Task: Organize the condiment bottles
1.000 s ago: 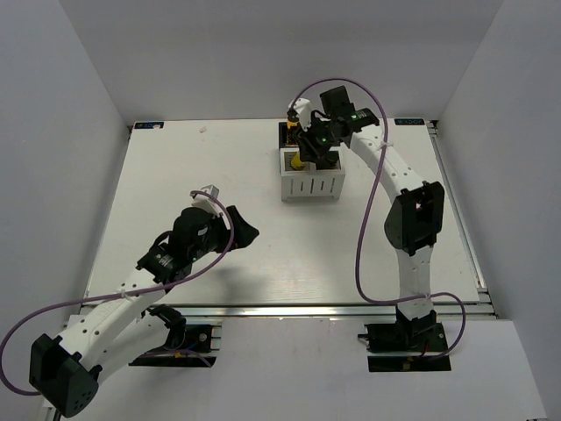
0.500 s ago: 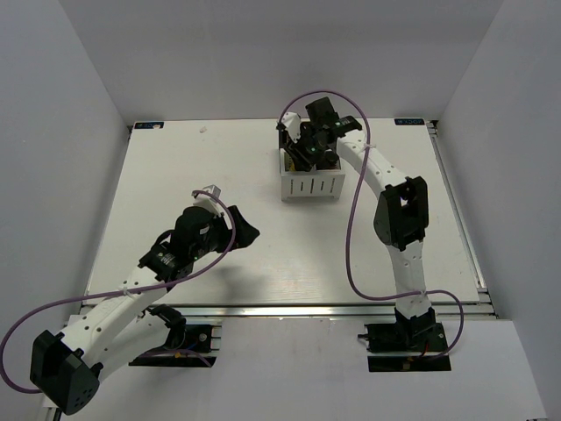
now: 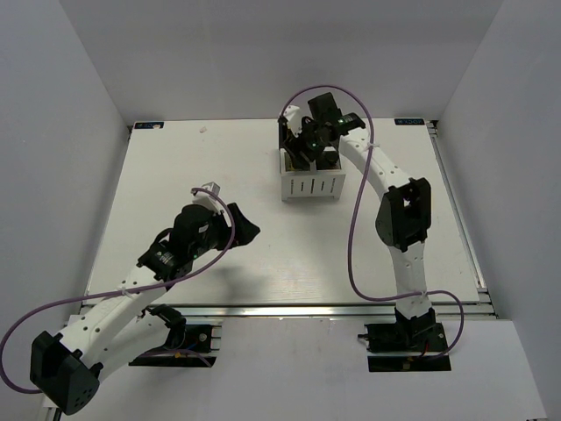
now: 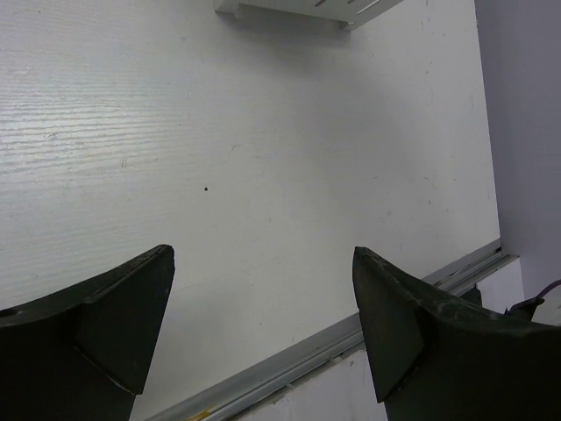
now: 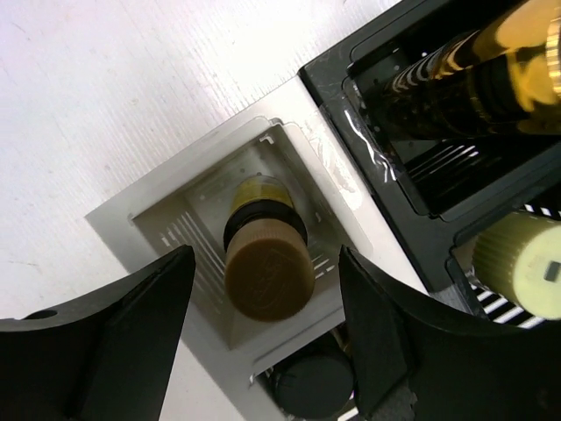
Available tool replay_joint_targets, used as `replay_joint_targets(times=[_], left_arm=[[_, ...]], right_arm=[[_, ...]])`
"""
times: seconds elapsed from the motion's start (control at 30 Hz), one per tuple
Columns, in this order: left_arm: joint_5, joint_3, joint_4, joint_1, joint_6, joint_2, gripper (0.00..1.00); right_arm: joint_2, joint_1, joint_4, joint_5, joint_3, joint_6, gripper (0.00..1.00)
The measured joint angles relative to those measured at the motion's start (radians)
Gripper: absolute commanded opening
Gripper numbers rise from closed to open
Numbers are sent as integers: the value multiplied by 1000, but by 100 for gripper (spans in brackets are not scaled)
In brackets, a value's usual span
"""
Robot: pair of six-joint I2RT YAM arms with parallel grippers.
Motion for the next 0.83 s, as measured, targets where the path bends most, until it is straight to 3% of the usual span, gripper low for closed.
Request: replay_joint_targets(times=[0.1, 0.23, 0.27, 0.53, 0.7, 0.83], left_arm=[[0, 16, -3, 0, 2, 0, 92], [0, 55, -10, 0, 13, 0, 92], [0, 63, -9, 0, 16, 0, 92], [0, 127, 2, 0, 43, 25, 95], [2, 161, 14, 0, 66, 64, 98], [11, 175, 28, 0, 81, 95, 98]], right_arm=[[-38, 0, -1, -4, 0, 27, 74], [-170, -1, 30, -5, -23, 82, 89], [-229, -3, 52, -5, -53, 100, 89], [-692, -6, 202, 64, -458, 280, 89], [-822, -7, 216, 132, -746, 355, 90], [-863, -8, 195, 169, -843, 396, 90]])
